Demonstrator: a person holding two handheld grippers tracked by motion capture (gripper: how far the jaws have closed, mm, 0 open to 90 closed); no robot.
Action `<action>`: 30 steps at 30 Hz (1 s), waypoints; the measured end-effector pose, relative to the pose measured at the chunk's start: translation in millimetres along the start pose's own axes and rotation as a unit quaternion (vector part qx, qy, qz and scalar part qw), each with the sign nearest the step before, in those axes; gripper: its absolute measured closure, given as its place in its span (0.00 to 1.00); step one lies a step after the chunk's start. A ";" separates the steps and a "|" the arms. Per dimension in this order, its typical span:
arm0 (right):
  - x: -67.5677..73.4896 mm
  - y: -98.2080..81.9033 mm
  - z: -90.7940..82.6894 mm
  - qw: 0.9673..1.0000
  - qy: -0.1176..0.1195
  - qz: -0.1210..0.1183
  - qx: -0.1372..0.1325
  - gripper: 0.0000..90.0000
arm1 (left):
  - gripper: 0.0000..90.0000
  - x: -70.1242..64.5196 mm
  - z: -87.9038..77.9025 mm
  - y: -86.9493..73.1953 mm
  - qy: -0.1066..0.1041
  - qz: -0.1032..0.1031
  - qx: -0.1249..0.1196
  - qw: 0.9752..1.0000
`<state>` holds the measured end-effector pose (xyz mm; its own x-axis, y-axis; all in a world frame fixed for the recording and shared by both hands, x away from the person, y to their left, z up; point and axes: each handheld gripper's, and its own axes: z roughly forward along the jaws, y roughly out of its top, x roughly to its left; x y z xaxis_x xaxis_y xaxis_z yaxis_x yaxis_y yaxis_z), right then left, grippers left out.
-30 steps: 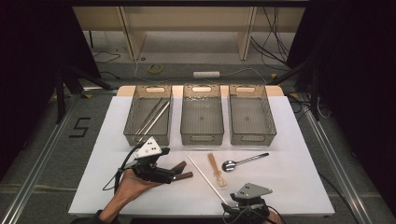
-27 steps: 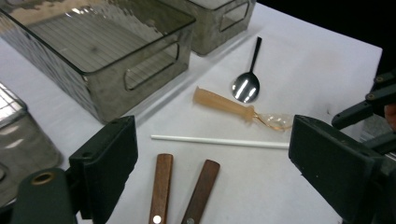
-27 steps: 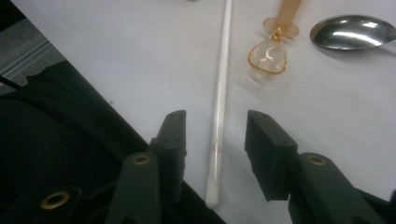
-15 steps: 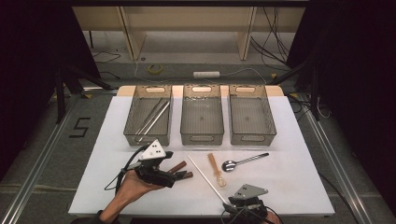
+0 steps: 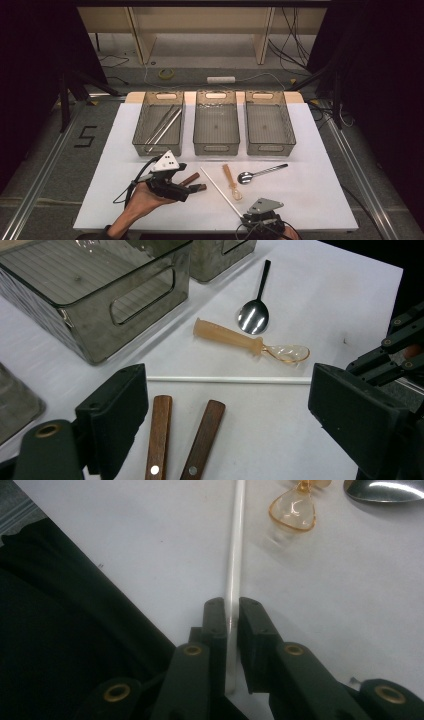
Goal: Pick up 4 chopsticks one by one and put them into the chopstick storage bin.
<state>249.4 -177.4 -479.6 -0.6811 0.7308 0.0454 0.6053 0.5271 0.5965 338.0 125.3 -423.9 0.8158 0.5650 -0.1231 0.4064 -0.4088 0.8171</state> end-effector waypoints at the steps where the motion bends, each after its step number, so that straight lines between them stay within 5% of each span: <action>1: 0.1 0.2 -0.1 1.000 0.000 0.001 0.000 0.93 | 0.17 -0.4 0.9 0.4 -0.002 -0.001 0.000 1.000; 14: -7.1 5.9 -12.8 1.000 0.005 0.011 -0.020 0.93 | 0.21 -13.2 31.4 10.5 -0.042 0.053 0.056 0.996; 18: -8.2 8.3 -15.3 1.000 0.005 0.007 -0.020 0.93 | 0.25 -16.6 48.7 11.6 -0.043 0.079 0.091 0.992; 23: -7.7 12.4 -19.4 1.000 -0.002 -0.004 -0.022 0.93 | 0.26 -19.7 70.2 11.7 -0.050 0.120 0.131 0.983; 30: -7.8 15.7 -22.1 1.000 0.000 -0.013 -0.021 0.93 | 0.25 -22.3 87.8 14.6 -0.049 0.167 0.156 0.972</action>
<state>255.1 -184.4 -452.9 -0.6962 0.7172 0.0301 0.5697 0.5266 0.6310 361.9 43.8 -458.7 0.9529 0.2983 0.0544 0.2044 -0.7644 0.6115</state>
